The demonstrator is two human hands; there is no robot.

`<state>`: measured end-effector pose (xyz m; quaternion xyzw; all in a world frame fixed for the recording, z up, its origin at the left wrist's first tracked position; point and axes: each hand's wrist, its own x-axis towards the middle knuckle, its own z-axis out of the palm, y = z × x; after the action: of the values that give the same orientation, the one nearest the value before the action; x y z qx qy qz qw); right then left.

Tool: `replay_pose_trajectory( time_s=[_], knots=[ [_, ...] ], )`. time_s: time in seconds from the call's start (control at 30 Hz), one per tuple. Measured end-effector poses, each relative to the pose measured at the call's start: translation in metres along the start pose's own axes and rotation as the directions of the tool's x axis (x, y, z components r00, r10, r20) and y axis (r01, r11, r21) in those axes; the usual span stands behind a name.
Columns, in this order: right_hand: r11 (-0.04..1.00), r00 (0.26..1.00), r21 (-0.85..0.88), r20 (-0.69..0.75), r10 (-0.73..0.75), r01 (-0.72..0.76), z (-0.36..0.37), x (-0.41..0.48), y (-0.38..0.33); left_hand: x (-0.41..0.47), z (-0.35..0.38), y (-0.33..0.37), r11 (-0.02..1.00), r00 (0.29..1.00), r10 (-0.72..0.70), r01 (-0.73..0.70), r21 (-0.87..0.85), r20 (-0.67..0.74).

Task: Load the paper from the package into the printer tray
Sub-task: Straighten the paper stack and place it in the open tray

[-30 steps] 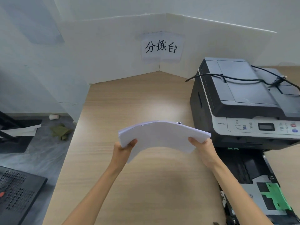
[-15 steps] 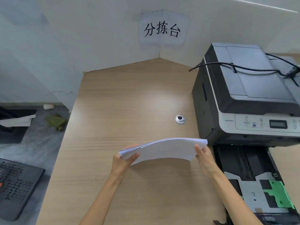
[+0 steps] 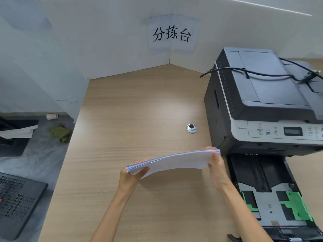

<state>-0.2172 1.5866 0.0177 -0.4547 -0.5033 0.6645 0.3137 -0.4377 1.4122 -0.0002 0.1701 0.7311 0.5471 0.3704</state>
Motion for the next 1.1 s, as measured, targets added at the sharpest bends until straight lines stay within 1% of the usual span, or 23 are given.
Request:
replay_pose_trajectory(
  time_s=[0.07, 0.17, 0.23, 0.3, 0.37, 0.43, 0.53, 0.57, 0.67, 0.7, 0.77, 0.83, 0.9, 0.97, 1.03, 1.1],
  knots=[
    [0.996, 0.998, -0.084, 0.065, 0.005, 0.001, -0.006, 0.001, 0.002, 0.003, -0.003, -0.003, 0.999, 1.0, -0.016, 0.017, 0.044, -0.016],
    [0.977, 0.987, -0.214, 0.156, 0.043, -0.008, -0.02, 0.008, 0.004, 0.007, -0.002, -0.002, 0.998, 0.997, -0.02, 0.025, 0.056, -0.076],
    [0.949, 0.977, -0.313, 0.209, 0.041, 0.027, -0.029, 0.014, 0.002, 0.007, 0.001, 0.002, 0.999, 0.994, -0.015, 0.02, 0.043, -0.111],
    [0.913, 0.972, -0.403, 0.233, 0.037, 0.062, -0.032, 0.017, -0.001, 0.007, 0.003, 0.004, 0.999, 0.991, -0.018, 0.023, 0.038, -0.134],
    [0.883, 0.964, -0.46, 0.263, 0.039, 0.09, -0.034, 0.021, -0.004, 0.006, 0.003, 0.005, 0.999, 0.988, -0.01, 0.016, 0.034, -0.153],
    [0.87, 0.963, -0.482, 0.268, 0.032, 0.105, -0.036, 0.021, -0.005, 0.004, 0.001, 0.007, 1.0, 0.986, 0.015, -0.011, 0.027, -0.168],
    [0.898, 0.969, -0.426, 0.248, -0.003, 0.112, -0.043, 0.017, -0.002, 0.004, -0.004, 0.004, 0.999, 0.99, 0.043, -0.04, 0.024, -0.137],
    [0.898, 0.968, -0.43, 0.252, 0.018, 0.096, -0.044, 0.014, 0.001, 0.003, -0.006, 0.001, 0.999, 0.992, 0.027, -0.023, 0.032, -0.119],
    [0.837, 0.944, -0.547, 0.285, 0.168, 0.016, -0.041, 0.007, 0.015, -0.003, -0.004, -0.015, 0.996, 0.996, -0.064, 0.068, 0.065, -0.062],
    [0.821, 0.937, -0.571, 0.287, 0.199, 0.001, -0.04, 0.006, 0.021, -0.005, -0.002, -0.018, 0.993, 0.994, -0.085, 0.09, 0.073, -0.067],
    [0.806, 0.927, -0.592, 0.311, 0.211, 0.015, -0.036, 0.007, 0.025, -0.004, 0.003, -0.02, 0.991, 0.987, -0.109, 0.117, 0.062, -0.114],
    [0.811, 0.933, -0.585, 0.299, 0.201, 0.013, -0.032, 0.009, 0.016, 0.0, 0.003, -0.014, 0.987, 0.981, -0.13, 0.142, 0.08, -0.142],
    [0.831, 0.935, -0.556, 0.305, 0.18, 0.022, -0.029, 0.01, -0.002, 0.007, -0.003, -0.009, 0.979, 0.991, -0.093, 0.109, 0.17, -0.1],
    [0.838, 0.93, -0.544, 0.328, 0.164, 0.045, -0.028, 0.01, -0.019, 0.011, -0.011, 0.004, 0.966, 0.995, -0.098, 0.095, 0.241, -0.001],
    [0.833, 0.927, -0.55, 0.342, 0.157, 0.062, -0.029, 0.006, -0.033, 0.011, -0.021, 0.026, 0.962, 0.992, -0.1, 0.076, 0.262, 0.077],
    [0.831, 0.903, -0.552, 0.388, 0.185, 0.067, -0.031, -0.001, -0.047, 0.009, -0.035, 0.051, 0.969, 0.984, -0.074, 0.032, 0.245, 0.161]
  ],
)
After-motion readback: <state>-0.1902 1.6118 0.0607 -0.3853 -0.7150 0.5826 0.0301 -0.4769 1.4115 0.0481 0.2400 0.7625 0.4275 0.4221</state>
